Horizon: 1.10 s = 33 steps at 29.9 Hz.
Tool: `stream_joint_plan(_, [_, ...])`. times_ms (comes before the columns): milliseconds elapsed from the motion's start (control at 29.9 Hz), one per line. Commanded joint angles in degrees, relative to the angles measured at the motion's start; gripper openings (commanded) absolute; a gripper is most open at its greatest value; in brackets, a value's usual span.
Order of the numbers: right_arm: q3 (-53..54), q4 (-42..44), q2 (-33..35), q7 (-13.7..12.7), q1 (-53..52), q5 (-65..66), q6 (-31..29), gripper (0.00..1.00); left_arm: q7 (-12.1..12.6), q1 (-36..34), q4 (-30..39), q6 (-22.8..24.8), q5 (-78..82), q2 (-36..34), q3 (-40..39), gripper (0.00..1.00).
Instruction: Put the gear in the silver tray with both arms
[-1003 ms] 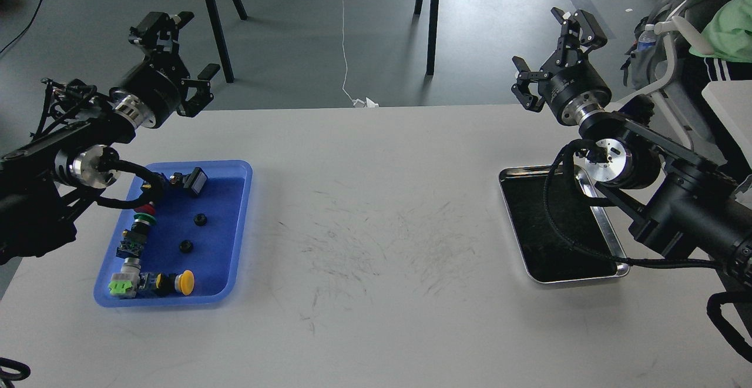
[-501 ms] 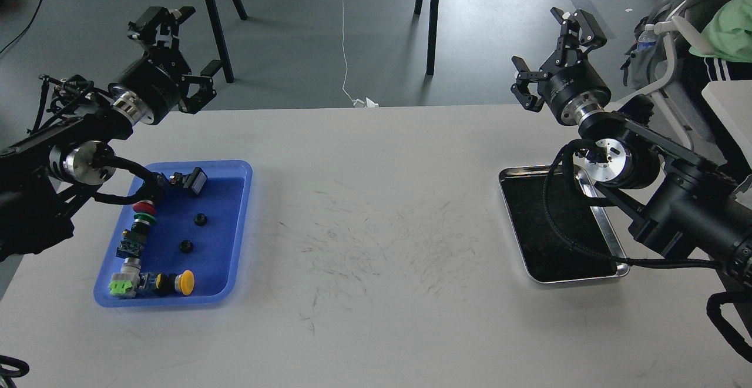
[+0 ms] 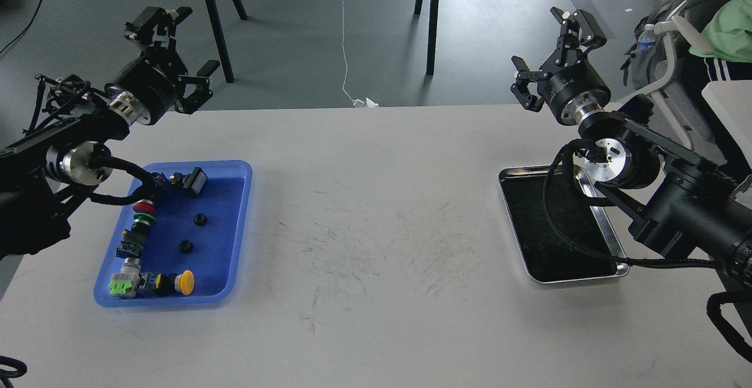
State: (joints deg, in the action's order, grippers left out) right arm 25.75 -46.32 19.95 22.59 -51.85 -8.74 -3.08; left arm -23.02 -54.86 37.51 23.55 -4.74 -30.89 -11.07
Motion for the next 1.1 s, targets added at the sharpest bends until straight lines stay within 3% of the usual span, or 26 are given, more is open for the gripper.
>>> stream_joint_plan(0, [-0.1,0.0,0.0,0.0,0.0,0.0,0.0,0.98,0.1,0.1,0.2,0.1,0.1,0.0,-0.1,0.99])
stream_joint_plan(635, [0.0,-0.2,0.1,0.0,1.1,0.0,-0.3,0.98,0.4,1.7,0.2,2.4,-0.9,-2.3,-1.0,0.99])
stream_joint_plan(835, [0.3,0.0,-0.1,0.0,1.1,0.0,-0.3,0.98,0.7,5.2,-1.8,4.4,-1.7,-2.4,-10.0,0.99])
stream_joint_plan(1069, [0.3,0.0,-0.4,0.0,1.0,0.0,-0.3,0.98,0.3,5.1,-3.7,4.4,-1.7,-0.9,-11.8,0.99])
